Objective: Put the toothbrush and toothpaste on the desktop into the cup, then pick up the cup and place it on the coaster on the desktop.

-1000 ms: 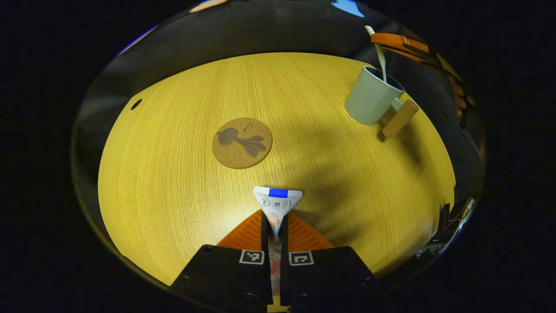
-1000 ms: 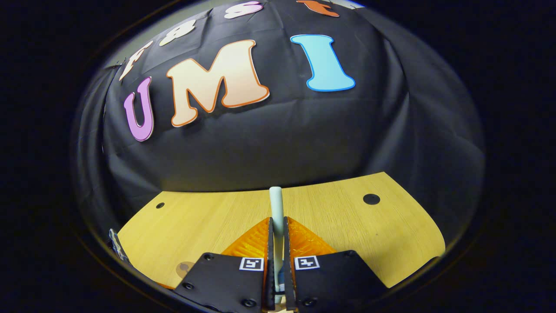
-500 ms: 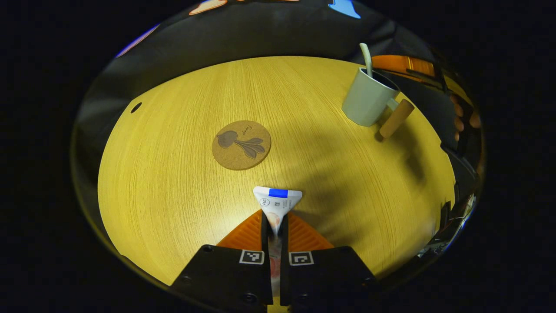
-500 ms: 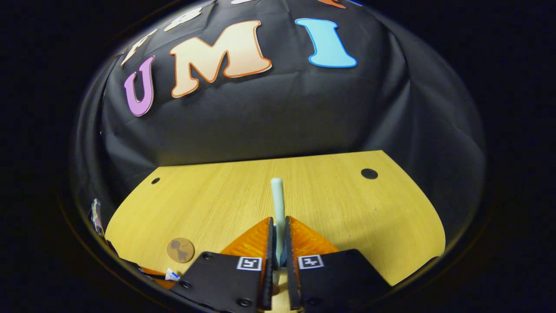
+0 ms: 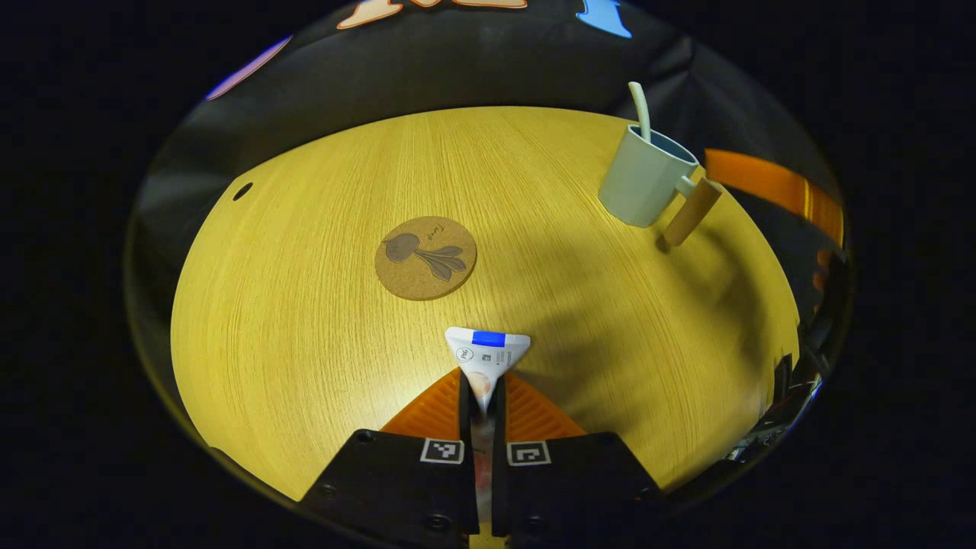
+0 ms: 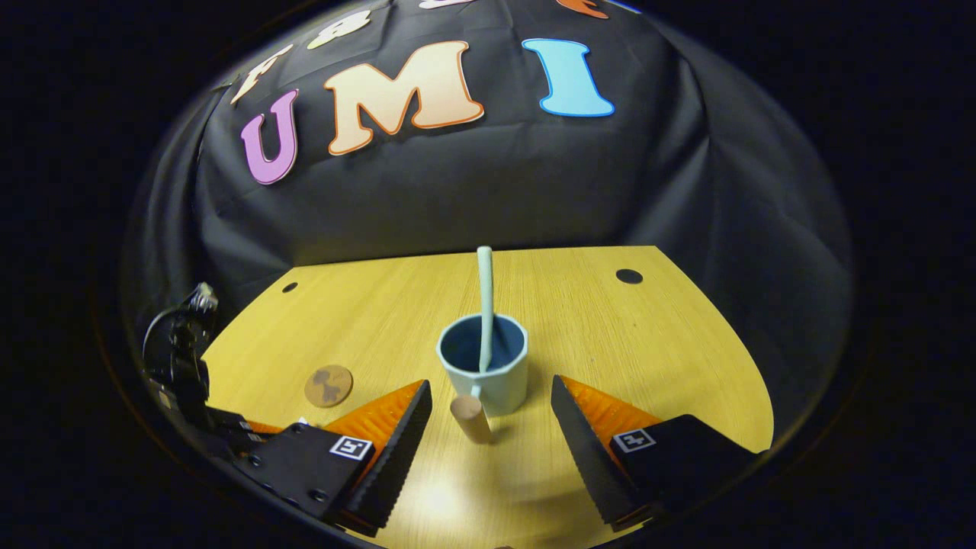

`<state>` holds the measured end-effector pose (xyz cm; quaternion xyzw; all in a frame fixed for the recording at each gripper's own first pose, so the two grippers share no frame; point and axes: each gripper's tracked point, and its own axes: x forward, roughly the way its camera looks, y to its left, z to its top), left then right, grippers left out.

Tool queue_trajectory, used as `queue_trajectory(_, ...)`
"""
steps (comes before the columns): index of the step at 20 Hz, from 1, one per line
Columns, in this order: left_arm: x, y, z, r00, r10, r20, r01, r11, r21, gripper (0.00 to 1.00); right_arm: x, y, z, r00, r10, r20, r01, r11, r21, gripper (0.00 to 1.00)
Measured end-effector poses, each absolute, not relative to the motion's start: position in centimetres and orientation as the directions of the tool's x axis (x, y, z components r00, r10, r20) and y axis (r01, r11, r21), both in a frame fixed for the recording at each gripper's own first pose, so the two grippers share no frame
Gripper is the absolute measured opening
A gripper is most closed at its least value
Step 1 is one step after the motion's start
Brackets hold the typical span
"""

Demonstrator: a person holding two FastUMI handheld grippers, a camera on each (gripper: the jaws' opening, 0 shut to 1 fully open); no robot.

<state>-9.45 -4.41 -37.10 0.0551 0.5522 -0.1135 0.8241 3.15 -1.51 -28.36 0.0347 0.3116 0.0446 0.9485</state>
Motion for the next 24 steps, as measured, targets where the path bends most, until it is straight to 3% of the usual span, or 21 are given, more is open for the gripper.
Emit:
queue_trajectory(1,-9.4,-4.3,-37.0,0.374,-0.13,-0.918,0.247,0.968,-0.036,0.06,2.1,-1.7,-28.5,0.797,0.103,-0.595,-0.061,0.994,0.09,0.98)
queue_trajectory(7,-9.4,-4.6,-36.5,0.447,-0.16,-0.88,0.253,0.966,-0.047,0.02,-2.1,-3.8,-28.6,0.779,0.075,-0.622,-0.039,0.997,0.07,0.98)
queue_trajectory(8,-9.2,-4.9,-36.1,0.468,-0.178,-0.866,0.259,0.964,-0.058,0.02,-2.4,-4.2,-28.5,0.78,0.068,-0.622,-0.041,0.998,0.057,0.94)
queue_trajectory(9,-8.9,-5.0,-35.4,0.499,-0.192,-0.845,0.259,0.964,-0.066,0.02,-2.6,-4.5,-28.4,0.782,0.061,-0.62,-0.043,0.998,0.045,0.98)
queue_trajectory(13,-7.8,-6.2,-33.5,0.556,-0.231,-0.798,0.266,0.96,-0.093,0.01,-3.0,-5.6,-28.1,0.782,0.054,-0.621,-0.032,0.998,0.046,0.98)
queue_trajectory(20,-3.5,-10.0,-26.9,0.692,-0.343,-0.635,0.312,0.936,-0.165,0.01,-3.2,-6.4,-27.6,0.784,0.053,-0.618,-0.04,0.999,0.035,0.98)
queue_trajectory(21,-2.8,-10.8,-25.8,0.704,-0.357,-0.614,0.327,0.93,-0.166,0.01,-3.3,-6.5,-27.5,0.785,0.055,-0.618,-0.043,0.998,0.034,0.94)
queue_trajectory(24,-1.1,-13.2,-23.8,0.719,-0.401,-0.567,0.375,0.912,-0.169,0.03,-3.7,-6.7,-27.4,0.78,0.061,-0.622,-0.05,0.998,0.034,0.98)
